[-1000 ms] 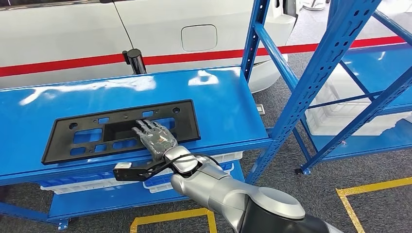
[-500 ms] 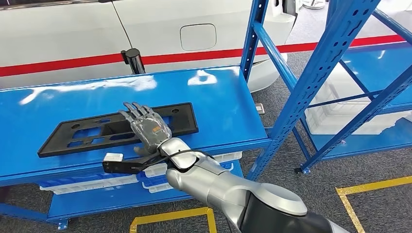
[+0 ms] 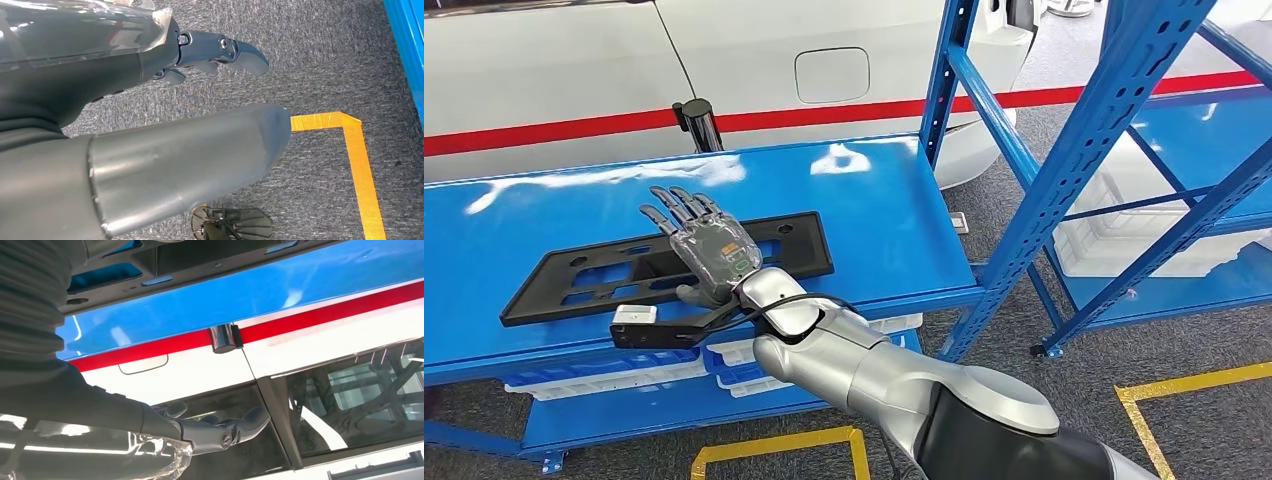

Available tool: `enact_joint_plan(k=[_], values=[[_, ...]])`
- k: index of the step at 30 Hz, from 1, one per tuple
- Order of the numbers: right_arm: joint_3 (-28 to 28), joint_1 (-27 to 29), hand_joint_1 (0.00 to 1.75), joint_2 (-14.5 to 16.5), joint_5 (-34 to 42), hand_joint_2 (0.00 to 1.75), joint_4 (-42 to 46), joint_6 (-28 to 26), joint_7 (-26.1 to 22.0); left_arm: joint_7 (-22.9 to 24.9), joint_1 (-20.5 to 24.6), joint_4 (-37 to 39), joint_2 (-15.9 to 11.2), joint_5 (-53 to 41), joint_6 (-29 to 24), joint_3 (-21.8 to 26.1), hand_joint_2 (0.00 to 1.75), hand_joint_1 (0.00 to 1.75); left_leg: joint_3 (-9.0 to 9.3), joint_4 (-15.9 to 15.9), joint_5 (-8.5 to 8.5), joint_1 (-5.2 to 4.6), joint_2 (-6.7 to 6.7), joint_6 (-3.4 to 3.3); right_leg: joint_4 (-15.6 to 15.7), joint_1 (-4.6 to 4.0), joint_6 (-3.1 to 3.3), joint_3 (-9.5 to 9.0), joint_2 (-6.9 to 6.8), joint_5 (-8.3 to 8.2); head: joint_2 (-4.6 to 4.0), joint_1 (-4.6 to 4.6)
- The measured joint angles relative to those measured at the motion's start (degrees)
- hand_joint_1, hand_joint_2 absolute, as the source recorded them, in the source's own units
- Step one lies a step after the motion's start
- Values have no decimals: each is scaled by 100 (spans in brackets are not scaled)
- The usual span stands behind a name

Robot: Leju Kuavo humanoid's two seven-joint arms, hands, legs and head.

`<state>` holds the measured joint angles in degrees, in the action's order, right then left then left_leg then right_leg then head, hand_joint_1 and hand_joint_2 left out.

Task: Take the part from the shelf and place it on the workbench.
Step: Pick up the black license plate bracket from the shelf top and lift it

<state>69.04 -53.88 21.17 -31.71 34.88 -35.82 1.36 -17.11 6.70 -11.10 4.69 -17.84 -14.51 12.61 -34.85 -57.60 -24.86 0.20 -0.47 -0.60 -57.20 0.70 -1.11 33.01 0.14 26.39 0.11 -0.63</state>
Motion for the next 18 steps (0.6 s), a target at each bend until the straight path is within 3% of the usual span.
enact_joint_plan(k=[18], values=[[38,17,0,-44,-78,175,-84,334,193,-1,-12,0,7,-24,-11,33,0,0,0,0,0,1,0,0,0,0,0,1,0,0,0,0]])
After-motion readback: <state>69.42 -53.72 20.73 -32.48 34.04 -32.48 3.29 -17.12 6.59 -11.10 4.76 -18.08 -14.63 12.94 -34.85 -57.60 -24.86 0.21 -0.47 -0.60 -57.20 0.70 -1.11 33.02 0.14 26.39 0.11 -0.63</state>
